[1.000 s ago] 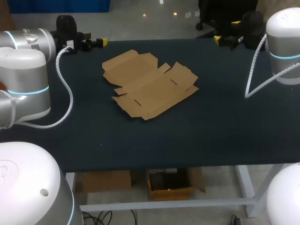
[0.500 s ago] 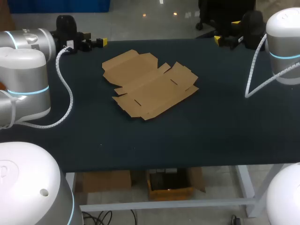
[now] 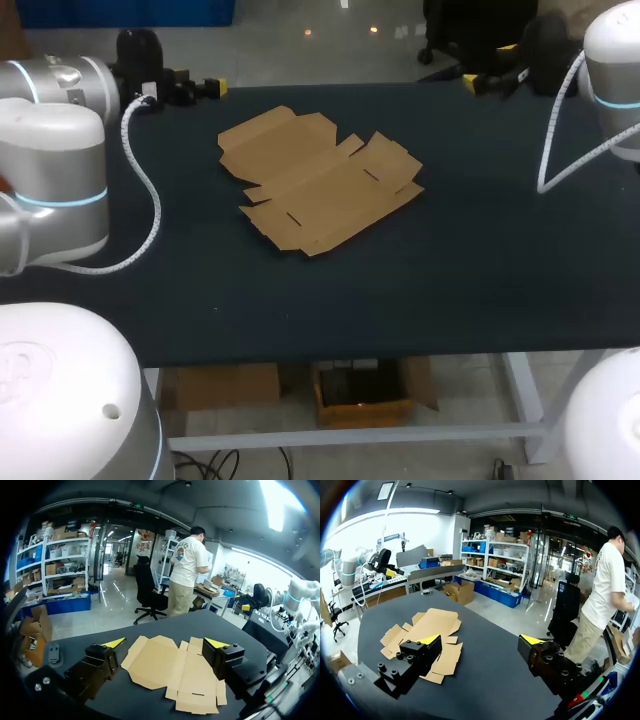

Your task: Assemble the packaging by folding the flat box into shape, placing the metal phone stand inside, and closing the box properly

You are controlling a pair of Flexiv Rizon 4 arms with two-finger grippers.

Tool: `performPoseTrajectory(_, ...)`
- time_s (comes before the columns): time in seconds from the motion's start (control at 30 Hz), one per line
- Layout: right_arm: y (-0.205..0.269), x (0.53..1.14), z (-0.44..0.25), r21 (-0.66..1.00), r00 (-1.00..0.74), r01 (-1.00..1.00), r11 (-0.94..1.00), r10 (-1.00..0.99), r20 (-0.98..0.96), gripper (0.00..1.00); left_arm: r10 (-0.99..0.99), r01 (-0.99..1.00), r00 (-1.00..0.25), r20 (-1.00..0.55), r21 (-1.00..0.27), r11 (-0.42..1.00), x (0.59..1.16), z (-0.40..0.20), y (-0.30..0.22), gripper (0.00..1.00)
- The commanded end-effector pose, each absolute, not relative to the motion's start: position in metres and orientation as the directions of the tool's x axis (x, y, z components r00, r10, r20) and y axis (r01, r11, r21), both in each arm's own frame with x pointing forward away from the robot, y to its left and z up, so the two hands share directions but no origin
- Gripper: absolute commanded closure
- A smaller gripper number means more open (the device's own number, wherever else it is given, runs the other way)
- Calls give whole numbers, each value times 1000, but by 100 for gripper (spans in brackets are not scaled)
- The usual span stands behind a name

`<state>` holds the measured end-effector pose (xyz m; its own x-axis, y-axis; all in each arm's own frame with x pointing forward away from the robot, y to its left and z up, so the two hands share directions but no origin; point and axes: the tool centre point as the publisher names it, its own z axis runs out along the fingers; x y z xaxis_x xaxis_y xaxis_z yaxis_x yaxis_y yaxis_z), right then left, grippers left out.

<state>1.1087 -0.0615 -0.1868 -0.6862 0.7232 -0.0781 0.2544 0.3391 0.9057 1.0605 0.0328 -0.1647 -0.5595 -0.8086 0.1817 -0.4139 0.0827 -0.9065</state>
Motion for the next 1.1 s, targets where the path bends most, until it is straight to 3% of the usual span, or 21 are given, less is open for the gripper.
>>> performPoseTrajectory(0.03, -67, 1112, -176, 807, -718, 397, 437, 695, -22, 0, -849, -520, -496, 183, -845, 122, 1036, -146, 33, 0)
performPoseTrajectory(0.4, -64, 1112, -176, 671, -740, 544, 504, 665, 100, 0, -911, -685, -351, 215, -723, 93, 1009, -149, 34, 0)
performPoseTrajectory(1.1, -67, 1089, -207, 417, -656, 741, 526, 702, 279, 0, -950, -813, -208, 234, -581, 35, 979, -161, 27, 0)
